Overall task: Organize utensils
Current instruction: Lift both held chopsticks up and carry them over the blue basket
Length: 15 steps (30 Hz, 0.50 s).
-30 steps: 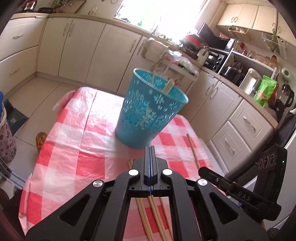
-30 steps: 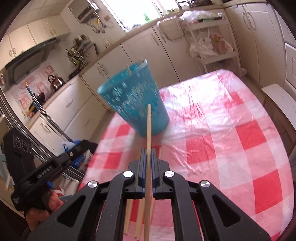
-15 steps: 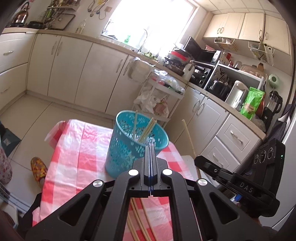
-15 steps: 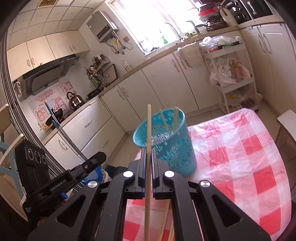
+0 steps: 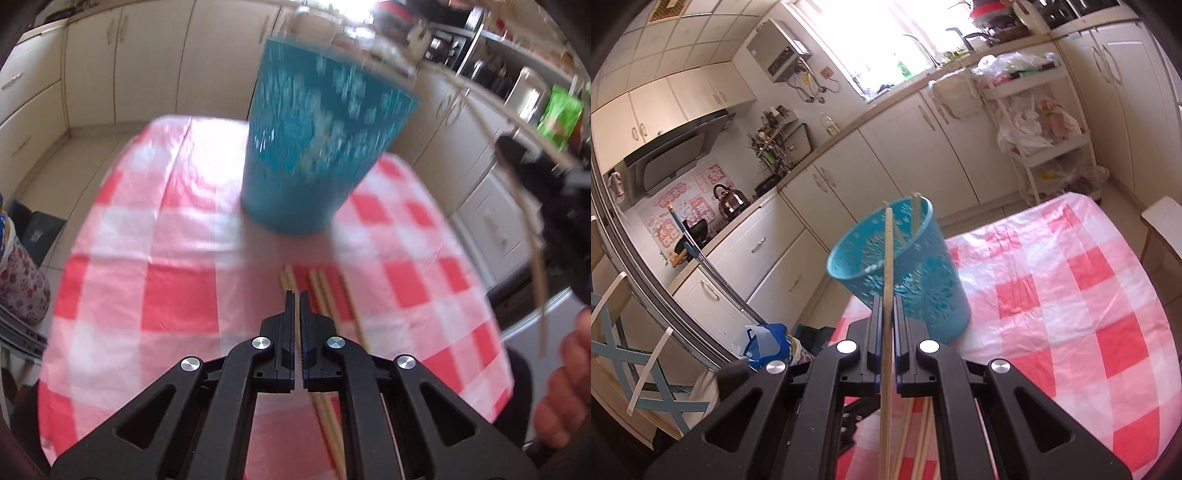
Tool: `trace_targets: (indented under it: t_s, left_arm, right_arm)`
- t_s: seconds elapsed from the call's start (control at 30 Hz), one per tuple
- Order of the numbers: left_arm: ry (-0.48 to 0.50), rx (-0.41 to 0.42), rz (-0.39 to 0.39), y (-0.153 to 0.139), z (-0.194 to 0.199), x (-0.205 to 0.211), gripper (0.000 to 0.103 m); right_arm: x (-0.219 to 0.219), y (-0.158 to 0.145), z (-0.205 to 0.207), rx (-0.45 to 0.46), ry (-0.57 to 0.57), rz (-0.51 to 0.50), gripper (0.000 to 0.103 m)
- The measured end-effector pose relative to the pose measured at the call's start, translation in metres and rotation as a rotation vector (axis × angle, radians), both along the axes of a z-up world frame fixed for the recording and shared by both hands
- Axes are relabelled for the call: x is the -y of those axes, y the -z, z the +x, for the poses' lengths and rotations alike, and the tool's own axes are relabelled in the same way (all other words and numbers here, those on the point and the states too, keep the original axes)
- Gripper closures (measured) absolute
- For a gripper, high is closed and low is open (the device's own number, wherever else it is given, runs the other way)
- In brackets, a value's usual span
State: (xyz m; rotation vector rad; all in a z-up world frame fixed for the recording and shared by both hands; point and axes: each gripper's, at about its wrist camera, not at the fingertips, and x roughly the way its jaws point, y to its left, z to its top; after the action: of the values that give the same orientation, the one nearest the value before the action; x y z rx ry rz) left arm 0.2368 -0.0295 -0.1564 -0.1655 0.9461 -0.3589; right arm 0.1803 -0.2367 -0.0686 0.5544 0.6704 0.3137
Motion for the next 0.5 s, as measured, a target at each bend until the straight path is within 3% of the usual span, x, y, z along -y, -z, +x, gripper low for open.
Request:
trace_targets:
  t_s: [0.1, 0.23, 0.5]
  left_arm:
    - [-0.004, -0.027, 0.076, 0.018, 0.001, 0.009, 0.1]
    - [0.006, -0.018, 0.11, 0.023, -0.003, 0.013, 0.099]
    - [-0.002, -0.037, 0.083, 0.015, -0.002, 0.014, 0.099]
  right_arm:
    - [0.007, 0.005, -0.005, -0.009, 0.009, -0.001, 0.097]
    - [0.017, 0.009, -0.007, -0.01, 0.027, 0.014, 0.097]
    - [0.023, 0.014, -0.012, -0.017, 0.033, 0.041, 0.097]
